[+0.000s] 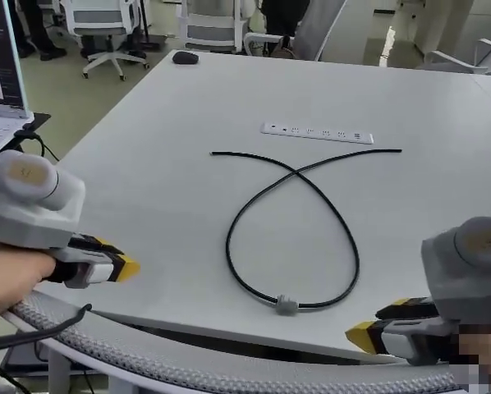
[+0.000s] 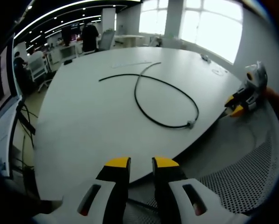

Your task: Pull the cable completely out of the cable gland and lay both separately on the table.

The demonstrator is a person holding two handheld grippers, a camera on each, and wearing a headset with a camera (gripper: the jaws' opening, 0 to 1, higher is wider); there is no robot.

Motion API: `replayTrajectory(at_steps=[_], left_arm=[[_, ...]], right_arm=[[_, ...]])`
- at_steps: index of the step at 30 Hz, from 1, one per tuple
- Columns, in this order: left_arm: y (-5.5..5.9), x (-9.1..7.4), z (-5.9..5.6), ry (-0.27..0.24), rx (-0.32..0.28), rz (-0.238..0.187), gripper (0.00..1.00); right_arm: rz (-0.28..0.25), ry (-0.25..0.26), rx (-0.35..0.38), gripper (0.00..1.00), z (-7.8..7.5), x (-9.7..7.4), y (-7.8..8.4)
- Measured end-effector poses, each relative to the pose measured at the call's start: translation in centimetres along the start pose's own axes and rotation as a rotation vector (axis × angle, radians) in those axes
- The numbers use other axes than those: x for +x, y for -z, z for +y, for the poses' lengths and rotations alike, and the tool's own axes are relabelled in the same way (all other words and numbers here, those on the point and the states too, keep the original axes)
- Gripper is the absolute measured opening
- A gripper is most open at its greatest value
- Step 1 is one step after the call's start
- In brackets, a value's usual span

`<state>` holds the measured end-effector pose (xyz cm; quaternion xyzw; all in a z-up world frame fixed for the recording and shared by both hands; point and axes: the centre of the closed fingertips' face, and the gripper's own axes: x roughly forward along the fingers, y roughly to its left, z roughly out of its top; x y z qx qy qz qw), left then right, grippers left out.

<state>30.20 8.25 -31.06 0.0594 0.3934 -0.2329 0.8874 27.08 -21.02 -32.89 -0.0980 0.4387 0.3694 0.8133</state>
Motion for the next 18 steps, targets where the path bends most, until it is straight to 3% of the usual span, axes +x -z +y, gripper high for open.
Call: replayTrajectory(at_steps=[18], left_arm=[[0.46, -0.03, -0.16, -0.007, -0.004, 0.027, 0.21]], right_arm=[[-0.005, 0.009, -0.022, 0.34, -0.06, -0.07, -0.08]])
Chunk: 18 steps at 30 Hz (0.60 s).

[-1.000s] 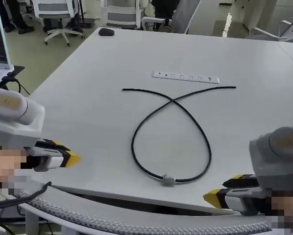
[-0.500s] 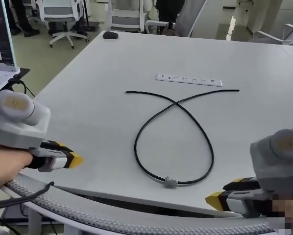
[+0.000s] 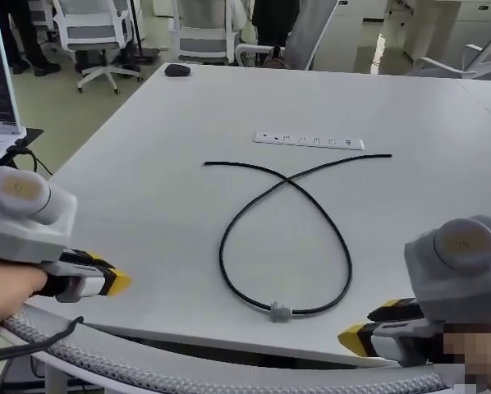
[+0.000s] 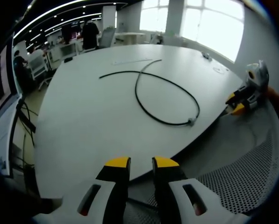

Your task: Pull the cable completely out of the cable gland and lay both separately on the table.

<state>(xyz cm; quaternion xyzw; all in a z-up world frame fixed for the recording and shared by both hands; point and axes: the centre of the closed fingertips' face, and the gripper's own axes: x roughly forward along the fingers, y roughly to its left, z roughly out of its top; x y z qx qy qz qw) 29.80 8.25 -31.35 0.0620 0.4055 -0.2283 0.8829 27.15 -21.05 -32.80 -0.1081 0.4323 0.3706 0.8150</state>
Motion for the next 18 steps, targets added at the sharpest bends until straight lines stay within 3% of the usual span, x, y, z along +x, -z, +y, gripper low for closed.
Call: replayTrajectory(at_steps=[7, 10, 11, 13, 15, 18], left_arm=[[0.2, -0.2, 0.4, -0.032, 0.009, 0.016, 0.23], [-1.3, -0.4, 0.0, -0.022, 0.066, -0.041, 0.24], [-1.6, -0.4, 0.0, -0.026, 0.117, -0.040, 0.23], [-1.6, -0.5, -0.1, -0.049, 0.242, 0.018, 0.23], [-2.1, -0.6, -1.0, -0.039, 0.329, 0.060, 0.25], [-4.4, -0.5, -3.2, 0.001, 0.424, 0.038, 0.24]], right_arm=[[-0.002, -0.010, -0.006, 0.33, 0.1, 0.0, 0.0], [-0.007, -0.014, -0.006, 0.33, 0.0, 0.0, -0.2], [-0.008, -0.014, -0.003, 0.33, -0.1, 0.0, -0.2], [-0.009, -0.014, -0.004, 0.33, 0.0, 0.0, -0.1], [-0.015, -0.015, 0.000, 0.33, 0.1, 0.0, -0.2], [-0.014, -0.015, 0.001, 0.33, 0.1, 0.0, -0.2]])
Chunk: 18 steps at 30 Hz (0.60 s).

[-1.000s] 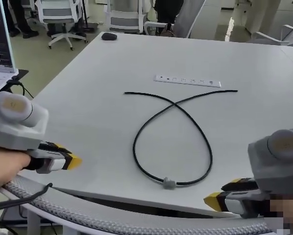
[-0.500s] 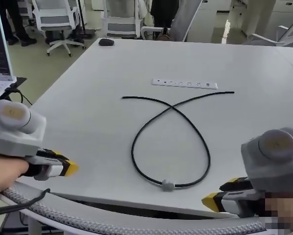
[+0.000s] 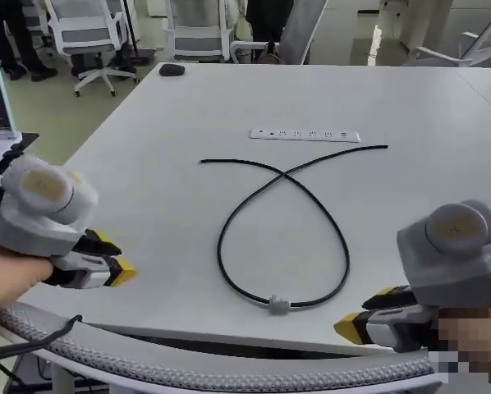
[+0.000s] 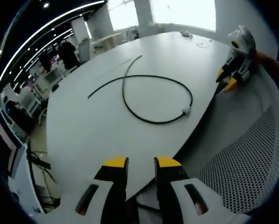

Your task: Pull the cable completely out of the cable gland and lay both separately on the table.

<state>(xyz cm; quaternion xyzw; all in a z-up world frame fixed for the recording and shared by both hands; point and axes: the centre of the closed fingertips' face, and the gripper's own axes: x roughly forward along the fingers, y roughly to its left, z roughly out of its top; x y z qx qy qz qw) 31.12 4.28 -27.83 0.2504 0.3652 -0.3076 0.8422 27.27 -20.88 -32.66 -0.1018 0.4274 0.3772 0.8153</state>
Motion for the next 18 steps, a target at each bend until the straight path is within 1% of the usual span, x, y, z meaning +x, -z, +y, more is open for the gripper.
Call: replayTrajectory(at_steps=[1, 2, 3, 4, 5, 6, 7, 10, 12, 15, 16, 18], left_arm=[[-1.0, 0.2, -0.5, 0.020, 0.000, -0.021, 0.24], [-2.4, 0.5, -1.5, 0.070, 0.004, -0.055, 0.24], [-3.3, 0.8, -2.2, 0.103, 0.015, -0.074, 0.25], [-4.1, 1.4, -3.2, 0.150, 0.029, -0.078, 0.25], [-4.3, 1.6, -3.4, 0.160, 0.036, -0.078, 0.25], [-4.9, 2.2, -4.2, 0.186, 0.064, -0.078, 0.25], [-5.2, 2.7, -4.8, 0.203, 0.082, -0.074, 0.25], [-5.6, 4.4, -6.8, 0.260, 0.162, -0.032, 0.27], [-5.8, 5.6, -7.8, 0.292, 0.193, -0.017, 0.28], [-6.2, 7.1, -8.9, 0.326, 0.221, -0.013, 0.29], [-6.2, 7.7, -9.2, 0.334, 0.232, -0.007, 0.30], [-6.1, 9.2, -9.7, 0.363, 0.263, 0.019, 0.30]], right_arm=[[0.002, -0.002, -0.001, 0.33, 0.0, 0.0, 0.0], [0.001, -0.004, -0.005, 0.33, 0.1, 0.0, 0.0], [0.001, -0.005, -0.003, 0.33, 0.1, 0.0, 0.0], [0.001, -0.006, -0.003, 0.33, 0.2, 0.0, 0.0], [0.001, -0.007, -0.003, 0.33, 0.2, 0.0, 0.0], [0.001, -0.008, -0.003, 0.33, 0.2, 0.0, 0.0], [0.001, -0.009, -0.004, 0.33, 0.2, 0.0, 0.0], [0.002, -0.010, -0.004, 0.33, 0.3, 0.0, 0.0], [0.003, -0.011, -0.002, 0.33, 0.3, 0.0, 0.0], [0.001, -0.005, 0.002, 0.34, 0.3, 0.0, 0.0], [0.001, -0.006, 0.002, 0.34, 0.3, -0.1, 0.0], [0.004, -0.009, 0.002, 0.34, 0.3, 0.0, 0.0]])
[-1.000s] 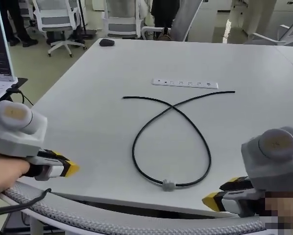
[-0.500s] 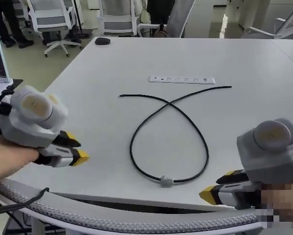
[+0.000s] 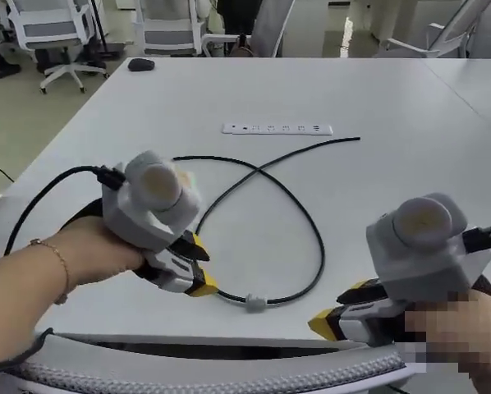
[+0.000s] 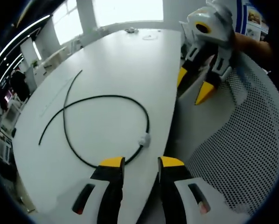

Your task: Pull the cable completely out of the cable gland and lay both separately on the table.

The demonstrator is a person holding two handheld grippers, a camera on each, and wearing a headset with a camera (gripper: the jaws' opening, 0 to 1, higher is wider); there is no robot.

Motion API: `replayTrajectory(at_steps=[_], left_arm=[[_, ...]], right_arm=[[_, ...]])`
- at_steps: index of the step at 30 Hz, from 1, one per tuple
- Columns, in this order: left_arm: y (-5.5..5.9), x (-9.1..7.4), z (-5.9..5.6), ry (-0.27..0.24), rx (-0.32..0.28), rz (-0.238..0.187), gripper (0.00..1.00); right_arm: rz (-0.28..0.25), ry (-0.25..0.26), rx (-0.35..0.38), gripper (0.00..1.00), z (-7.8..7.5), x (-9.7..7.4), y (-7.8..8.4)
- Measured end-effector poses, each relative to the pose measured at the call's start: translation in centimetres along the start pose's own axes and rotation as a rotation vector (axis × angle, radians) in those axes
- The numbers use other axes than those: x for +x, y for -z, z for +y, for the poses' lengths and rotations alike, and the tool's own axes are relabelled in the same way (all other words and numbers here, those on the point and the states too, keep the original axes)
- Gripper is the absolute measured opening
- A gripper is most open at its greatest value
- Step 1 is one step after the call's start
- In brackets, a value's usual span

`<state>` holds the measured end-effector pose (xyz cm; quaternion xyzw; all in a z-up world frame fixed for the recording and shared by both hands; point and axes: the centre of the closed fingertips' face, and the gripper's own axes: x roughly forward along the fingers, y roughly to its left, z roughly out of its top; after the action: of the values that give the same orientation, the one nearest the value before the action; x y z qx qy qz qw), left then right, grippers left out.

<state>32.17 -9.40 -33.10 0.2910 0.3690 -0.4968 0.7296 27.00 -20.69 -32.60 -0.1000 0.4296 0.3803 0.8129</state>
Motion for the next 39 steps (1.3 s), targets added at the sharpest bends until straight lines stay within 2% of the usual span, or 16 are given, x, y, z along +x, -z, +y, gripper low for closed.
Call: replayTrajectory(at_steps=[2, 6, 9, 13, 15, 17, 22, 24, 26, 32, 39], left_arm=[[-0.2, 0.9, 0.0, 0.016, 0.013, 0.007, 0.30], [-0.2, 2.8, -0.2, 0.074, 0.080, 0.059, 0.30], [-0.3, 4.2, -0.2, 0.107, 0.110, 0.076, 0.30], [-0.6, 5.8, -0.3, 0.134, 0.124, 0.073, 0.30], [-0.7, 6.3, -0.3, 0.142, 0.135, 0.076, 0.30], [-0.7, 6.6, -0.3, 0.144, 0.141, 0.078, 0.30], [-0.9, 6.7, 0.1, 0.149, 0.141, 0.054, 0.30], [-0.9, 6.9, 0.2, 0.153, 0.140, 0.049, 0.30], [-0.8, 6.9, 0.1, 0.162, 0.138, 0.049, 0.30], [-0.6, 7.4, 0.0, 0.177, 0.151, 0.021, 0.29], [-0.1, 8.6, -1.1, 0.223, 0.123, 0.016, 0.28]], right_arm=[[-0.001, 0.001, 0.002, 0.34, 0.0, 0.0, 0.0], [0.003, 0.004, 0.013, 0.34, -0.1, 0.0, 0.1], [0.010, 0.010, 0.024, 0.34, -0.2, 0.0, 0.2], [0.010, 0.033, 0.067, 0.36, -0.7, 0.0, 0.4], [0.008, 0.029, 0.072, 0.36, -0.6, -0.1, 0.4], [0.017, 0.026, 0.071, 0.35, -0.6, 0.0, 0.5], [0.029, 0.039, 0.108, 0.34, -0.9, 0.0, 0.7], [0.031, 0.055, 0.100, 0.35, -1.2, -0.1, 0.8], [0.028, 0.063, 0.063, 0.36, -1.3, -0.1, 0.6], [0.026, 0.073, 0.107, 0.35, -1.6, -0.1, 0.8], [0.037, 0.084, 0.122, 0.35, -1.8, -0.2, 1.0]])
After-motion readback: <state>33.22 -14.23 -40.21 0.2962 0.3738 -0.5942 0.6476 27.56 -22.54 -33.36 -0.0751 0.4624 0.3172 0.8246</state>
